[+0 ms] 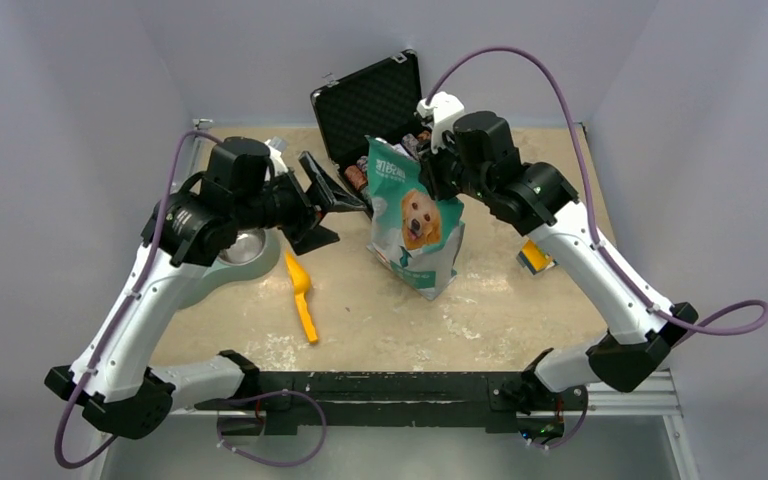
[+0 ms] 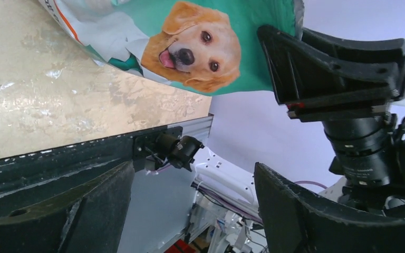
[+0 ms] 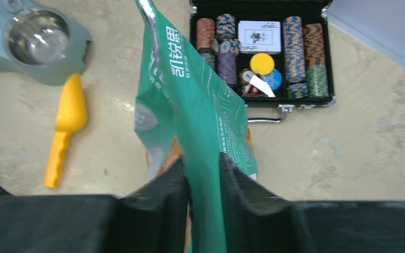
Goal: Serve the pet food
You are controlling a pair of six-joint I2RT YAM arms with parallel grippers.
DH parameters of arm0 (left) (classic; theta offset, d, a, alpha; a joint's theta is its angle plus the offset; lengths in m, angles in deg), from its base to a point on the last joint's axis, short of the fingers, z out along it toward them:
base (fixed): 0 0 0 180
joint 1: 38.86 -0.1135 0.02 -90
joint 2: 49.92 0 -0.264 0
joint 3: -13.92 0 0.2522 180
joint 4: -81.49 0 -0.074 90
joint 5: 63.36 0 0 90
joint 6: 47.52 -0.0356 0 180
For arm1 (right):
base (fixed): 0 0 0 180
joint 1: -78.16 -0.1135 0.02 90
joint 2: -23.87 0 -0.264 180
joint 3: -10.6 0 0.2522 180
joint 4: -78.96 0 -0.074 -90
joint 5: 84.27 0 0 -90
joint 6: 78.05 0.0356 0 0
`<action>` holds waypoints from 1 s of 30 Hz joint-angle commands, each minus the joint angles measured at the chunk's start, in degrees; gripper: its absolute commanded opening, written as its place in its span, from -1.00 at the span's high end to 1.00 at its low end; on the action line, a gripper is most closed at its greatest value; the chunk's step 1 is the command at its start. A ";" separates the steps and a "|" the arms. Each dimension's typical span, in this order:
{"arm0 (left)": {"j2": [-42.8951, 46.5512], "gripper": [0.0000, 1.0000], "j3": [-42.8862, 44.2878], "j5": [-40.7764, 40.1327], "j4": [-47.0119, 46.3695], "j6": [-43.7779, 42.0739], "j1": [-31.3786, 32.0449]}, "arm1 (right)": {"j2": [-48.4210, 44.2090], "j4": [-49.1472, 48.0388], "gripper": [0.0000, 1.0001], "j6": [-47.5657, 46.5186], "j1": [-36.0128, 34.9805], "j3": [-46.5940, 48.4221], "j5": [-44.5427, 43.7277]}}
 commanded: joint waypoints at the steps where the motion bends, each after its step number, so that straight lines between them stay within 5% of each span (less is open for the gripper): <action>1: 2.61 -0.73 3.64 -2.05 -0.07 3.64 -0.40 | 0.22 -1.50 0.63 -2.94 -1.18 -0.64 -5.79; 4: 4.20 -0.69 5.39 -5.86 5.07 2.48 -0.44 | 0.52 -0.25 1.00 -2.69 -2.53 -0.21 -5.20; 8: 6.02 -0.67 5.76 -7.17 8.43 2.69 -0.44 | -2.53 0.40 1.00 2.31 -5.55 -0.20 5.62; 11: 9.23 -0.67 3.59 -8.50 8.71 4.68 -0.41 | -6.52 -1.83 1.00 14.50 -6.35 -1.90 14.20; 16: 15.45 -0.56 -5.18 -4.82 3.42 14.20 -0.40 | -11.48 -7.31 1.00 25.39 -7.19 -7.88 20.74; 20: 18.14 -0.54 -11.81 -0.67 -5.36 22.54 -0.06 | -11.69 -12.50 1.00 29.18 -9.65 -12.66 25.72; 30: 17.44 -0.57 -11.73 -6.07 -3.84 26.45 0.06 | -7.86 -14.62 1.00 31.20 -13.81 -10.76 28.97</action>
